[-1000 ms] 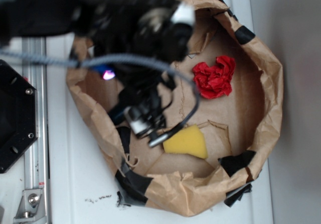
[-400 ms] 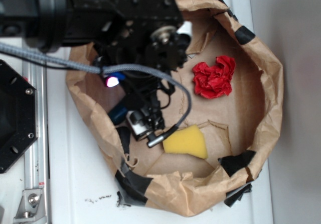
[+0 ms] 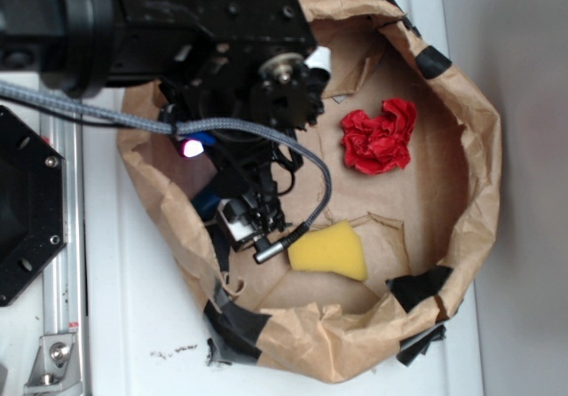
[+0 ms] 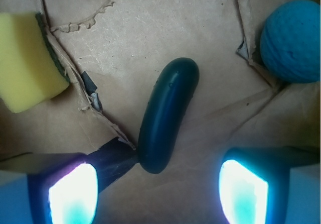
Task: Grab the plastic pickle.
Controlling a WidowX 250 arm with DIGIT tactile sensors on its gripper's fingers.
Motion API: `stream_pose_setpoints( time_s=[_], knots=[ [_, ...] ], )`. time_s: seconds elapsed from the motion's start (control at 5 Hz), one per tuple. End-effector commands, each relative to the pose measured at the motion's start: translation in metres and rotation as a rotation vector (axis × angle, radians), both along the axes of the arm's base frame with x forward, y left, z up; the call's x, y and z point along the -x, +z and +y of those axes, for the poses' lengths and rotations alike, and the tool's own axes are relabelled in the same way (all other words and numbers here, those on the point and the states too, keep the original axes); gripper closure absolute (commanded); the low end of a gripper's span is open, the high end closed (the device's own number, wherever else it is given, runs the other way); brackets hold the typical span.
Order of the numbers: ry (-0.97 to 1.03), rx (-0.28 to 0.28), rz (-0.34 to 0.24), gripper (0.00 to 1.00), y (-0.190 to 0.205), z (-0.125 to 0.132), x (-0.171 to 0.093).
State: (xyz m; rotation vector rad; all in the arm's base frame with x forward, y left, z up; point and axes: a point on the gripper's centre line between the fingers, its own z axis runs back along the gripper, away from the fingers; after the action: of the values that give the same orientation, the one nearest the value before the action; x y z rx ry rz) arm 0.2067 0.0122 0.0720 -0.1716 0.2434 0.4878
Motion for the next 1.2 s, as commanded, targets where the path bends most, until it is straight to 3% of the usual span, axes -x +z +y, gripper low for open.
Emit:
stream_pose_setpoints(
  time_s=[0.0,0.4,0.6,0.8,1.0],
  knots=[
    [0.142,-0.036,-0.075,0.0,-0.031,0.006,-0.001],
    [0.128,-0.09,-0.072,0.0,-0.056,-0.004,0.004],
    [0.135,-0.105,-0.059,1.0,-0.057,-0.003,0.003],
    [0.12,-0.14,-0.089,1.0,-0.04,0.004,-0.007],
    [0.102,-0.216,-0.172,1.0,0.011,0.011,-0.021]
  ],
)
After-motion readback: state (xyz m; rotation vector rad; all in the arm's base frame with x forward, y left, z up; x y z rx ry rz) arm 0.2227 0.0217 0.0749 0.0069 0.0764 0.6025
